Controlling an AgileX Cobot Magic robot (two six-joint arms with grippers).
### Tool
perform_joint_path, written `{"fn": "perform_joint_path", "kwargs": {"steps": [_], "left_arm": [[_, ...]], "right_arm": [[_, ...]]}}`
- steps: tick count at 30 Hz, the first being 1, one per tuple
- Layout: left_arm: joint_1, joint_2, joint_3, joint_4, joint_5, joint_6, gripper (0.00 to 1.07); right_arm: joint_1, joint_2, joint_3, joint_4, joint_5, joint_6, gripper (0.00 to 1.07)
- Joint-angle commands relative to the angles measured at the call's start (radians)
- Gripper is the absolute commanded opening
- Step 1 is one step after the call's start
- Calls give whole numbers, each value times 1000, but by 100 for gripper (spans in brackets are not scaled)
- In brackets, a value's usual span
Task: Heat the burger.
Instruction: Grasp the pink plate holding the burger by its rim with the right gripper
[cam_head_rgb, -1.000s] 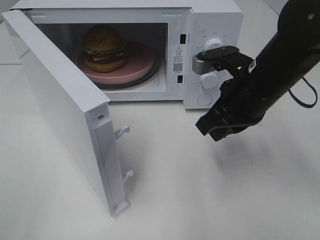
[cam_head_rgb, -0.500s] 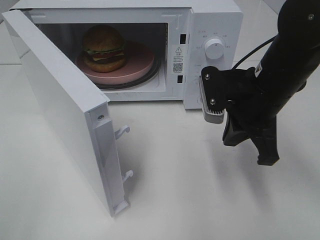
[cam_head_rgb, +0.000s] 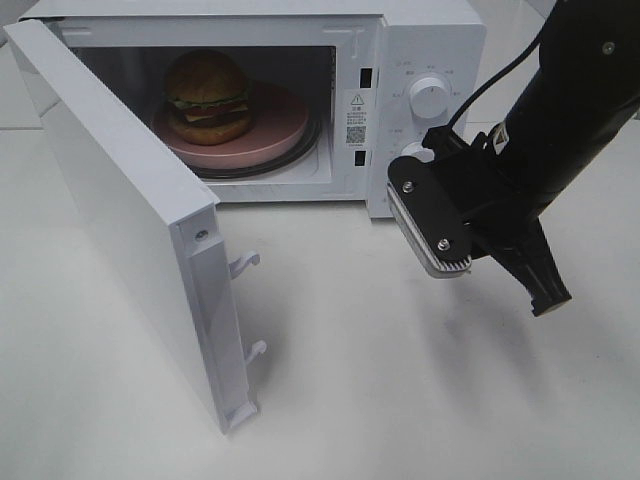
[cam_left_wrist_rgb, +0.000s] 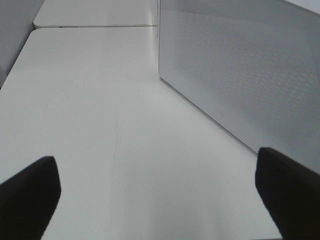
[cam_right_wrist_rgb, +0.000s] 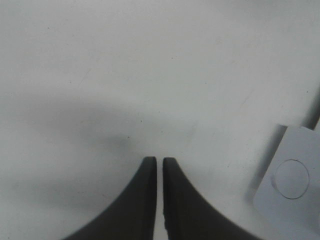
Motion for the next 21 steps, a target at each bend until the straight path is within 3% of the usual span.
{"fn": "perform_joint_path", "kwargs": {"steps": [1,4,6,7,8,9,11,12,13,14,15,16,21], "left_arm": [[2,-8,3,-2,-2,-7,98],[2,-8,3,-2,-2,-7,98],[2,-8,3,-2,-2,-7,98],[2,-8,3,-2,-2,-7,98],[2,-8,3,-2,-2,-7,98],[2,-8,3,-2,-2,-7,98],[2,-8,3,-2,-2,-7,98],[2,-8,3,-2,-2,-7,98],[2,-8,3,-2,-2,-7,98],[2,-8,3,-2,-2,-7,98],[2,-8,3,-2,-2,-7,98],[2,-8,3,-2,-2,-7,98],[2,-8,3,-2,-2,-7,98]], "right_arm": [[24,-9,-7,-17,-21,-8,15],[40,-9,-7,-23,-43,-8,20],[54,-9,-7,-25,-100,0,33],[54,-9,-7,-25,-100,0,33],[64,-9,-7,-25,-137,8,46],[64,-9,-7,-25,-137,8,46],[74,-9,-30,-26,-143,63,68],[74,-9,-30,-26,-143,63,68],[74,-9,-54,-26,-143,97,82],[74,-8,-69,-28,-143,112,89],[74,-8,-69,-28,-143,112,89],[74,-6,-101,-29,-143,146,97],[94,25,-158,-44,-144,176,98]]}}
